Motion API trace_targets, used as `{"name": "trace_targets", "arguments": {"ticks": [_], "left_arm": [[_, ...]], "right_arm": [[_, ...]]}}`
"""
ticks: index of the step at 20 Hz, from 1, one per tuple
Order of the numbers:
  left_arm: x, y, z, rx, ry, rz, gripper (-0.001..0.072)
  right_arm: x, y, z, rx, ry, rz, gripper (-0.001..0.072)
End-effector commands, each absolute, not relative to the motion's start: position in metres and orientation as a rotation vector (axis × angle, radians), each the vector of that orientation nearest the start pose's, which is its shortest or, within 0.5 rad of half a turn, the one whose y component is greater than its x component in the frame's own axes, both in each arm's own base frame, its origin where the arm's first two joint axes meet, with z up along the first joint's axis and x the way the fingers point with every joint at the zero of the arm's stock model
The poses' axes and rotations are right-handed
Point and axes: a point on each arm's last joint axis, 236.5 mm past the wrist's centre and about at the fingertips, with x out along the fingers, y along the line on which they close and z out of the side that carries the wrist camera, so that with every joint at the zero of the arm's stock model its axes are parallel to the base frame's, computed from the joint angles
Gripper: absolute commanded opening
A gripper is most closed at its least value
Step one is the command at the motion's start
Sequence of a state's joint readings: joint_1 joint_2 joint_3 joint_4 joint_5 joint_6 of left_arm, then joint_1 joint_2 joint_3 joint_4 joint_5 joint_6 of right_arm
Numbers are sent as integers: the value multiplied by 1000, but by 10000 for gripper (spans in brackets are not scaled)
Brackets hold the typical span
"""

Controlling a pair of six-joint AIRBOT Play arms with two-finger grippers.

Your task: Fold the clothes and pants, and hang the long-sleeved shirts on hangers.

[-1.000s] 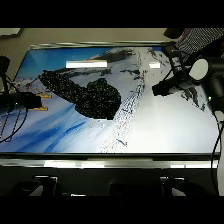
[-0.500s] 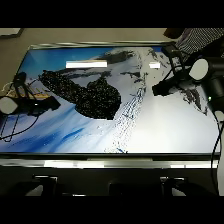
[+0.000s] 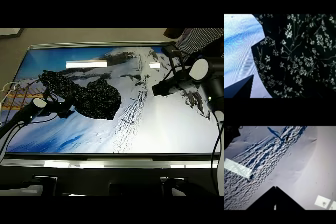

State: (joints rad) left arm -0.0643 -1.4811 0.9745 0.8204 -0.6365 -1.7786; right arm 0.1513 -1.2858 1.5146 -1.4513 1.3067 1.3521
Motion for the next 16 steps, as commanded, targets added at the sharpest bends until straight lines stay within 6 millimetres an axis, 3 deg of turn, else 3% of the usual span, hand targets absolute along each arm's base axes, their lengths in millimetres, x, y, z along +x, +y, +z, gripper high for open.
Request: {"name": "trace_targets", "arguments": {"ticks": [1, 2, 4, 5, 6, 8, 10, 12, 14, 16], "left_arm": [[449, -133, -79, -991, 1127, 21, 625], [450, -134, -79, -988, 1122, 20, 505], [449, -139, -81, -981, 1129, 14, 368], [446, -142, -82, -976, 1141, 6, 171], [446, -143, -81, -954, 1141, -11, 30], [446, -144, -81, -952, 1142, -13, 29], [446, -144, -81, -951, 1142, -13, 29], [446, -144, -81, -951, 1142, -13, 29], [446, -144, -82, -951, 1142, -13, 29], [446, -144, -82, -951, 1142, -13, 29]], "right_arm": [[412, 92, 128, -187, 1054, 345, 32], [412, 92, 128, -187, 1054, 345, 32], [412, 92, 127, -183, 1056, 346, 32], [411, 93, 127, -164, 1060, 341, 41], [413, 93, 128, -127, 1059, 318, 140], [433, 95, 123, 48, 1021, 214, 497], [457, 107, 99, 292, 994, 130, 646], [471, 141, 57, 506, 1055, 160, 675], [474, 189, 12, 672, 1178, 298, 680], [477, 227, -19, 796, 1229, 451, 680]]}}
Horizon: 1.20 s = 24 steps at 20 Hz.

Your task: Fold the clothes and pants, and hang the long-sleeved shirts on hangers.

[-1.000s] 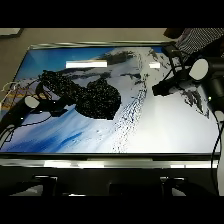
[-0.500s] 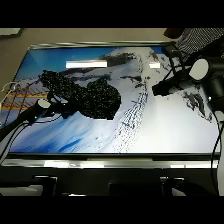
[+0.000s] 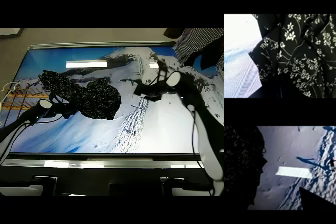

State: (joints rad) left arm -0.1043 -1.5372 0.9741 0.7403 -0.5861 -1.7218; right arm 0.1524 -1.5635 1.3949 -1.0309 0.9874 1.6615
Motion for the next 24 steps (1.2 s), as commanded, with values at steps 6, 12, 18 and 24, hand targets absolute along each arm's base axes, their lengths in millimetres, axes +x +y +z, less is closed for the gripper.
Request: {"name": "trace_targets", "arguments": {"ticks": [6, 12, 18, 24], "left_arm": [[446, -144, -81, -951, 1139, -12, 29], [447, -143, -81, -951, 1137, -12, 29], [477, -151, -9, -855, 1014, -158, 26], [498, -170, 235, -624, 642, -435, 26]], "right_arm": [[491, 257, -63, 970, 1223, 555, 519], [490, 281, -68, 908, 1192, 565, 134], [508, 251, 29, 827, 1012, 652, 30], [489, 169, 283, 668, 486, 681, 29]]}}
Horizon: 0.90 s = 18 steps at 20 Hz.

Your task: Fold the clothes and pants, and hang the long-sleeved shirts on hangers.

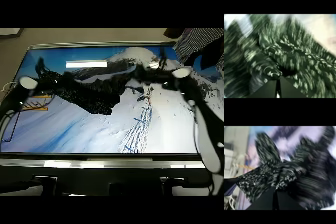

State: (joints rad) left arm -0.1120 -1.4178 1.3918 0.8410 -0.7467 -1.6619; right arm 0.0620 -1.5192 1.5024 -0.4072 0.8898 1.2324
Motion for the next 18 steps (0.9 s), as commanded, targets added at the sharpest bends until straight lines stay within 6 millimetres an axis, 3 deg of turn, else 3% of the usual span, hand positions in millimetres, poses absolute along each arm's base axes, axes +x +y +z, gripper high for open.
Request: {"name": "trace_targets", "arguments": {"ticks": [1, 3, 6, 10, 12, 15, 16, 18], "left_arm": [[488, -170, 282, -601, 555, -472, 27], [457, -167, 365, -571, 389, -527, 28], [393, -159, 454, -539, 189, -582, 29], [306, -148, 519, -506, 15, -629, 29], [271, -144, 540, -492, -50, -646, 29], [241, -140, 555, -481, -104, -659, 29], [239, -140, 555, -481, -107, -660, 29], [252, -141, 547, -499, -75, -654, 29]], "right_arm": [[470, 160, 327, 621, 391, 686, 29], [419, 153, 402, 519, 222, 697, 29], [325, 146, 486, 389, 1, 699, 29], [219, 131, 548, 368, -208, 658, 30], [184, 120, 569, 384, -301, 626, 30], [162, 105, 592, 436, -409, 597, 30], [167, 104, 593, 445, -409, 592, 30], [195, 107, 579, 452, -340, 587, 30]]}}
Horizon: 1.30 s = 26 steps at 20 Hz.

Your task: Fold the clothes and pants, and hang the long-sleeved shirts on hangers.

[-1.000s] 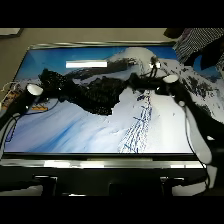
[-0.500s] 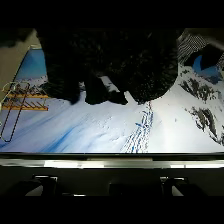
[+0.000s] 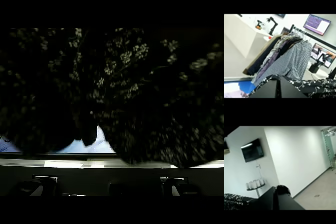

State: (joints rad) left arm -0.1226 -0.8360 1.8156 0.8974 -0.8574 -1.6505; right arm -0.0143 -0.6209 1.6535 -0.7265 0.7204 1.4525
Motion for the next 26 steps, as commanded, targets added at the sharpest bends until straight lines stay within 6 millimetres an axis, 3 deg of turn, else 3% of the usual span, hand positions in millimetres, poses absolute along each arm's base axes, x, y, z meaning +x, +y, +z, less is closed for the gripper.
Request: {"name": "trace_targets", "arguments": {"ticks": [1, 3, 5, 9, 11, 13, 15, 17, 19, 21, 22, 23, 24, 25, 26], "left_arm": [[265, -143, 536, -523, -35, -647, 29], [306, -150, 499, -576, 83, -623, 29], [354, -165, 443, -600, 232, -603, 29], [442, -204, 294, -638, 575, -541, 29], [477, -219, 219, -651, 718, -496, 29], [502, -230, 150, -661, 834, -450, 29], [514, -238, 91, -667, 938, -414, 29], [517, -245, 47, -692, 1026, -393, 30], [517, -249, 32, -731, 1061, -388, 30], [520, -243, 35, -737, 1050, -381, 33], [522, -237, 42, -742, 1034, -377, 121], [525, -227, 52, -751, 1015, -371, 385], [527, -216, 63, -758, 994, -364, 662], [527, -200, 76, -758, 975, -358, 720], [524, -183, 86, -740, 968, -353, 720]], "right_arm": [[218, 110, 565, 474, -270, 590, 30], [273, 121, 521, 483, -79, 591, 30], [332, 128, 460, 478, 135, 573, 30], [459, 123, 323, 555, 474, 471, 30], [512, 118, 255, 606, 578, 414, 30], [546, 117, 180, 661, 707, 365, 31], [555, 123, 106, 724, 880, 333, 31], [545, 131, 50, 737, 1044, 335, 31], [530, 137, 24, 736, 1153, 351, 31], [522, 139, 24, 731, 1185, 365, 32], [520, 139, 28, 727, 1184, 369, 38], [516, 140, 33, 719, 1189, 382, 89], [507, 143, 38, 709, 1214, 402, 92], [492, 147, 41, 676, 1258, 445, 99], [470, 152, 41, 630, 1325, 504, 175]]}}
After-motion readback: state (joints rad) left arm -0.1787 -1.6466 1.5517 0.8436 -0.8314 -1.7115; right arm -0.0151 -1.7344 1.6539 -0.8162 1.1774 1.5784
